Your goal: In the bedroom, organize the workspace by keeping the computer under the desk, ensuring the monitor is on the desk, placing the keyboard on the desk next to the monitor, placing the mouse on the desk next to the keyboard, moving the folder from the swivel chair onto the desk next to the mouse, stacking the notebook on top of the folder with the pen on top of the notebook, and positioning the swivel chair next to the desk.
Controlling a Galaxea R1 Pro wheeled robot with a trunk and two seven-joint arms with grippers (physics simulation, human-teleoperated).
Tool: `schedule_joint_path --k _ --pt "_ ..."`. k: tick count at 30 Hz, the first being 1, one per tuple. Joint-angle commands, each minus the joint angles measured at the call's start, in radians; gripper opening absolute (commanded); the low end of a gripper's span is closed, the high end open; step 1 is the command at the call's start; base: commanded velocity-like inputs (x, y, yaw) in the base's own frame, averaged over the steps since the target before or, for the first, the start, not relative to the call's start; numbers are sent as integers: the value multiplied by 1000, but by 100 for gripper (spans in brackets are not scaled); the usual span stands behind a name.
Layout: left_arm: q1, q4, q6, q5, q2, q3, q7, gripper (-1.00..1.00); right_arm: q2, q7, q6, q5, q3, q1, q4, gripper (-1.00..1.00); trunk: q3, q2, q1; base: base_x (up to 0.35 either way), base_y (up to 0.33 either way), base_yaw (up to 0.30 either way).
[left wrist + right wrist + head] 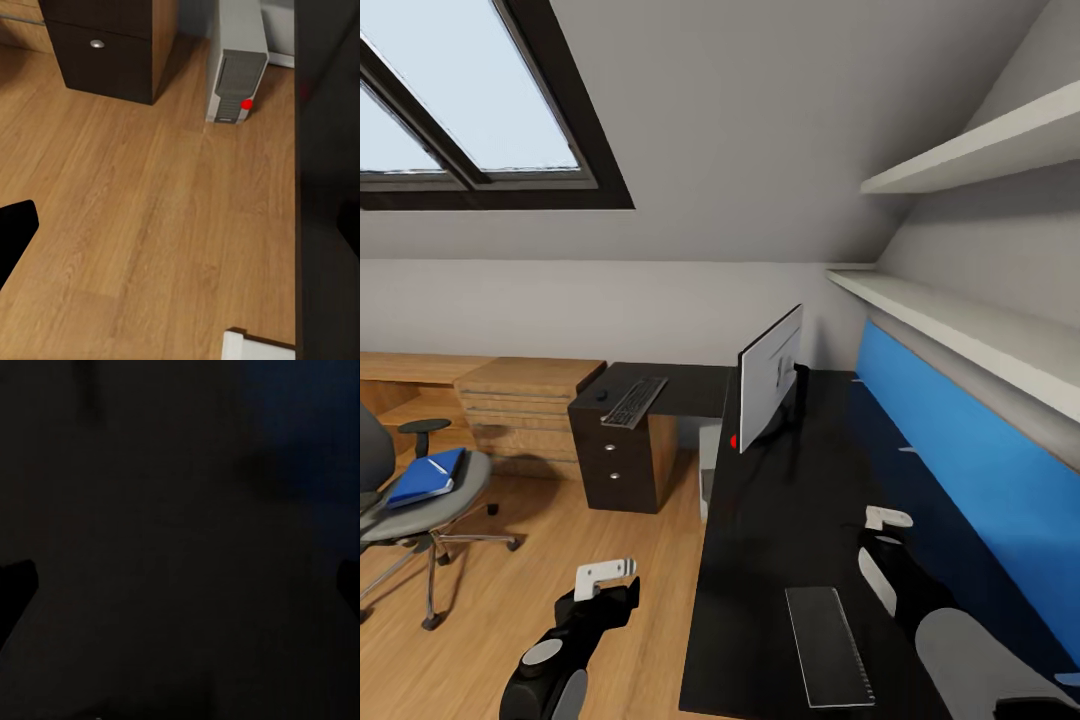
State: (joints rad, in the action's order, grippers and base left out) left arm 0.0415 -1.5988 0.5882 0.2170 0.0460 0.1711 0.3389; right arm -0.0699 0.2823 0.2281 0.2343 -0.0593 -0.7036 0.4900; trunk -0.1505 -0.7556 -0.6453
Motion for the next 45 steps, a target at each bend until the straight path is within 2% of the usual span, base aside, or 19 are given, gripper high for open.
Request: schedule_joint_path --k 1,6,10,15,23,24,35,45 --pt "1 -2 3 10 0 1 9 100 0 6 -13 7 -7 -10 -24 100 -5 -9 -4 0 0 0" --pt "0 -1 2 11 0 2 9 100 4 -2 -72 6 -12 -39 -121 100 -21 -44 -23 0 0 0" --pt "0 -1 2 10 0 2 9 100 10 -12 -77 5 -17 -43 -136 100 -27 -58 -31 0 0 0" --pt "0 5 4 10 -2 2 10 100 33 -21 -40 2 -44 -46 -149 100 -27 -58 -31 0 0 0" --pt "0 13 7 8 -4 2 12 100 59 -18 -4 3 -52 -46 -152 100 -27 -58 -31 56 0 0" --pt "0 14 7 8 -5 2 12 100 65 -17 25 3 -52 -46 -152 100 -27 -58 -31 260 0 0" --pt "1 7 8 10 -3 1 11 100 66 -17 53 5 -50 -47 -155 100 -27 -58 -31 79 0 0" --pt "1 -1 5 10 -2 1 12 100 66 -22 70 5 -49 -46 -167 100 -58 -128 -69 2 0 0"
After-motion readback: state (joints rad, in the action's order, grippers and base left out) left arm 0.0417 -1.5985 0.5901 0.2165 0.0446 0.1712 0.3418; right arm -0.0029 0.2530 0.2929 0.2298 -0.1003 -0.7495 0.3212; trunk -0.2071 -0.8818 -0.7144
